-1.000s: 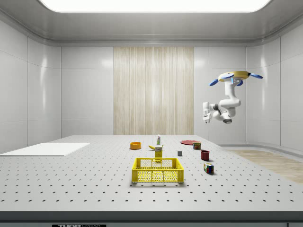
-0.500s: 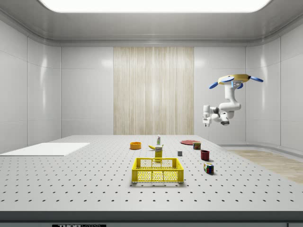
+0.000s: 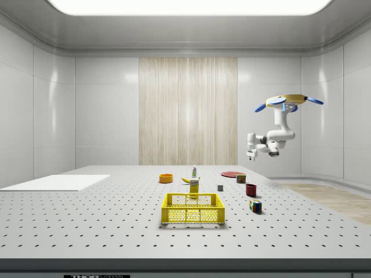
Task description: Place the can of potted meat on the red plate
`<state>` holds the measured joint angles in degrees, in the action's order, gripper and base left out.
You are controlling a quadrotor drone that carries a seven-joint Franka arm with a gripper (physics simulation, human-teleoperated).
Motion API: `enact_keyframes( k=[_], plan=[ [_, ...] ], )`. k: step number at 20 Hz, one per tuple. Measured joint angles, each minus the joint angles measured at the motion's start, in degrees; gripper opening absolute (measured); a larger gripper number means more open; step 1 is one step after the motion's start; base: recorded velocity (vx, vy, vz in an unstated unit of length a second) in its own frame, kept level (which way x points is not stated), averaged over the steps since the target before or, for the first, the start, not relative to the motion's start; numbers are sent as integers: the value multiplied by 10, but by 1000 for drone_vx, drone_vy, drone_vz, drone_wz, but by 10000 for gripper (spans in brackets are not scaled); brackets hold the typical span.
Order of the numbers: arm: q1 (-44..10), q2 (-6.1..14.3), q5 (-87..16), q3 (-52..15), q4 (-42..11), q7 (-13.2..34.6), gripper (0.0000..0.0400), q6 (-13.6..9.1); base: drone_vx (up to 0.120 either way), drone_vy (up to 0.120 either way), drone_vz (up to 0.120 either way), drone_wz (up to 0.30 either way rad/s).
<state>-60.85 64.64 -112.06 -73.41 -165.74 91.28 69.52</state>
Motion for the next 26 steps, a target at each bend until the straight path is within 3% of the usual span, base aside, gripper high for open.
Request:
enact_keyframes(
  k=[6, 9, 12, 17, 21, 26],
  plan=[
    [-7, 18, 9, -6, 1, 6, 400, 15, 107, 27, 0, 0],
    [-10, 26, 14, -9, 2, 9, 400, 23, 120, -120, -27, 0],
    [-13, 35, 18, -11, 2, 12, 400, 31, 120, -107, -120, 0],
    [-17, 48, 25, -15, 3, 16, 400, 43, 8, 0, -120, 0],
    [-20, 58, 30, -18, 4, 19, 400, 52, 100, 0, -120, 0],
    [-24, 71, 36, -22, 5, 22, 400, 64, 0, -48, -120, 0]
  ],
)
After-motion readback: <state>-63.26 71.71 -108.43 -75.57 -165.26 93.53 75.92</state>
